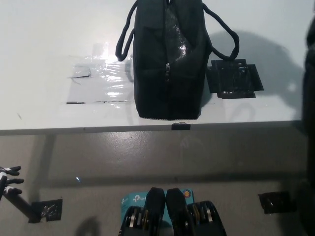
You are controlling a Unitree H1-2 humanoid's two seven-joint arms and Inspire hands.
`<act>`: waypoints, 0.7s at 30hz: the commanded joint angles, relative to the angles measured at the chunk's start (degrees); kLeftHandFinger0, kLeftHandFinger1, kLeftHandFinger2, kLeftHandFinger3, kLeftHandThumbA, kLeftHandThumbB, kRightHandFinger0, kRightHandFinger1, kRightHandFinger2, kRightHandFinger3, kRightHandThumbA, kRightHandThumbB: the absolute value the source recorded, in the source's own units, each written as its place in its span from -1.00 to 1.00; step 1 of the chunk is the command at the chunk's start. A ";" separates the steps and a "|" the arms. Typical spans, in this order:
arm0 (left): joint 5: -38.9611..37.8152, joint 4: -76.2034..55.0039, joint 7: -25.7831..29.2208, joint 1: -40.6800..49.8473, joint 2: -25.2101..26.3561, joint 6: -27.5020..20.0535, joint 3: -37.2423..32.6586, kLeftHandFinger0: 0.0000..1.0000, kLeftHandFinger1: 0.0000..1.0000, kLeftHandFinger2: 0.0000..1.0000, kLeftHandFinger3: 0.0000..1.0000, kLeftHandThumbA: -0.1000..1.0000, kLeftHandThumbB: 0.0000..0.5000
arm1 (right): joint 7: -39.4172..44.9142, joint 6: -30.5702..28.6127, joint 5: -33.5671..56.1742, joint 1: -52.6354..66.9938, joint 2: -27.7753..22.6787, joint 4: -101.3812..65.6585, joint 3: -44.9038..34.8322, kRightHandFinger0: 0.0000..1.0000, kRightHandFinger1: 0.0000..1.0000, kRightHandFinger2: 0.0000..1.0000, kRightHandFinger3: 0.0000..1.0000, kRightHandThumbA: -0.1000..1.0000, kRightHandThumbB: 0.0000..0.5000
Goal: The robot uses its right hand to pick up a stack of plates kept in the middle of the desk and put it inside a bag kept next to it
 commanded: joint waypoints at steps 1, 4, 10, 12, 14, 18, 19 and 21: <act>0.86 -1.98 0.54 -0.14 1.31 -2.46 -0.22 -0.26 -0.10 0.17 0.31 0.32 -1.00 | 1.31 -0.36 -6.76 -5.64 0.26 1.10 3.32 -1.00 -1.00 -0.65 -1.00 -1.00 0.14; 1.09 -1.90 0.49 -0.08 1.49 -2.64 -0.39 -0.30 -0.13 0.15 0.29 0.30 -1.00 | 0.94 -0.36 -10.46 -5.91 -0.14 3.04 6.17 -1.00 -1.00 -0.70 -1.00 -1.00 0.29; 1.49 -2.69 0.82 -0.16 1.26 -1.64 -0.58 -0.20 -0.06 0.19 0.32 0.30 -1.00 | -0.10 -0.36 -15.34 -8.09 0.96 8.59 7.85 -1.00 -1.00 -0.82 -1.00 -1.00 0.45; 1.37 -2.54 0.71 -0.20 1.22 -1.77 -0.64 -0.18 -0.04 0.20 0.33 0.27 -1.00 | -0.38 -0.36 -16.89 -8.15 0.69 9.52 8.82 -1.00 -1.00 -0.82 -1.00 -1.00 0.47; 1.45 -2.28 0.66 -0.20 1.37 -2.00 -0.70 -0.18 -0.05 0.20 0.33 0.28 -1.00 | -0.18 -0.36 -17.85 -8.12 0.84 10.05 9.00 -1.00 -1.00 -0.79 -1.00 -1.00 0.46; 1.57 -2.27 0.88 -0.27 1.20 -1.97 -0.74 -0.24 -0.09 0.15 0.31 0.27 -1.00 | 2.69 -0.36 -25.30 -7.12 1.24 10.55 9.63 -1.00 -1.00 -0.62 -1.00 -1.00 0.30; 1.82 -2.32 0.92 -0.25 1.28 -1.89 -0.82 -0.25 -0.09 0.15 0.30 0.26 -1.00 | 3.16 -0.36 -27.84 -6.66 1.04 10.11 10.24 -1.00 -1.00 -0.62 -0.98 -1.00 0.17; 1.87 -2.38 0.88 -0.23 1.31 -2.01 -0.87 -0.25 -0.08 0.16 0.29 0.27 -1.00 | 3.88 -0.36 -30.24 -6.36 1.28 9.87 10.10 -1.00 -1.00 -0.61 -0.98 -1.00 0.12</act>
